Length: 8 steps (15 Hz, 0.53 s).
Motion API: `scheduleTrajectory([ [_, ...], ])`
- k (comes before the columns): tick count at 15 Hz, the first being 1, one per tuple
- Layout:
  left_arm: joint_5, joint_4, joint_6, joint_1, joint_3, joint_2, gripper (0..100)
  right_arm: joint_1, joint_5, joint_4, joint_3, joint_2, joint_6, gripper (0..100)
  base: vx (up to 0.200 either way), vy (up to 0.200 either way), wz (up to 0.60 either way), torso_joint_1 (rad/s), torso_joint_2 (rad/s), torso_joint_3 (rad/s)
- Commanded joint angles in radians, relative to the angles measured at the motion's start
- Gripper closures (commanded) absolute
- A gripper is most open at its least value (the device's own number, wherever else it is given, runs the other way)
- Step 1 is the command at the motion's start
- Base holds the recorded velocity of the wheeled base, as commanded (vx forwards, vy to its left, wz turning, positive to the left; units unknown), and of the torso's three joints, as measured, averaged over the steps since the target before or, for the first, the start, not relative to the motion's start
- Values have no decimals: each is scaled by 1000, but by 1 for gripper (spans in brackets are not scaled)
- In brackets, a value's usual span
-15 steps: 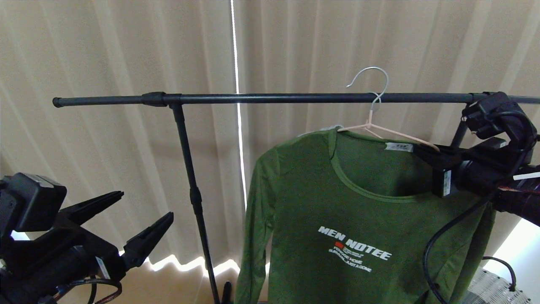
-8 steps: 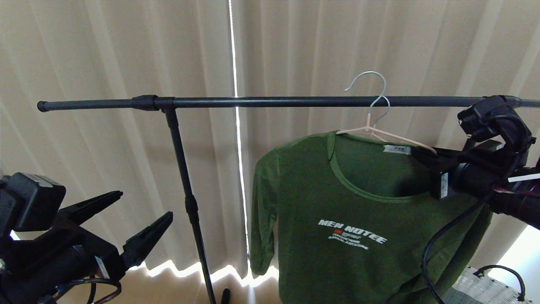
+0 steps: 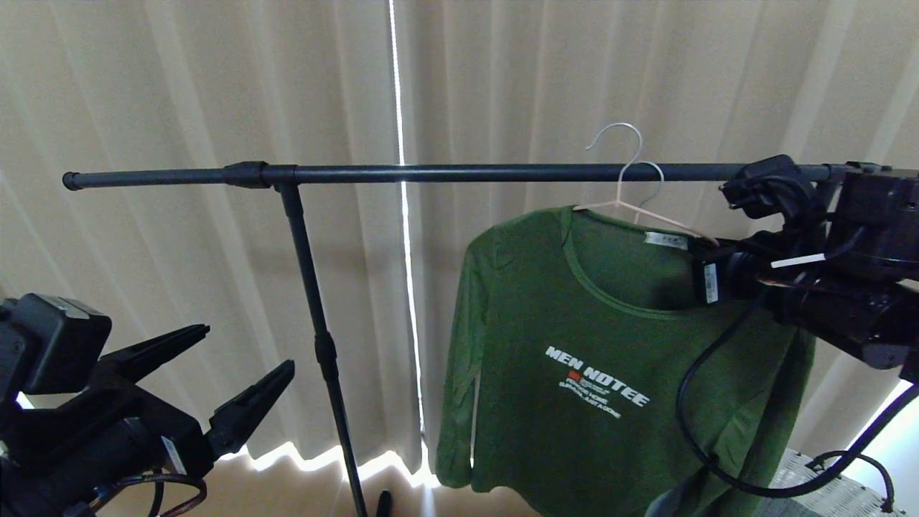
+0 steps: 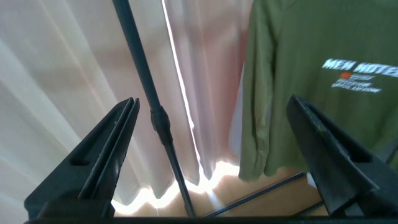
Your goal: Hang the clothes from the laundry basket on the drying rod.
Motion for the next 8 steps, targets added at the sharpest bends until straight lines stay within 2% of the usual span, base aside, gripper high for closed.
scheduleTrajectory([
  [1,0,0,0,0,-1,-1,0,7,-26,-2,-33,102,15,100,0,0,0,0,0,0],
  [8,0,0,18,0,-1,1,0,94,-35,2,-43,154,14,100,0,0,0,0,0,0],
])
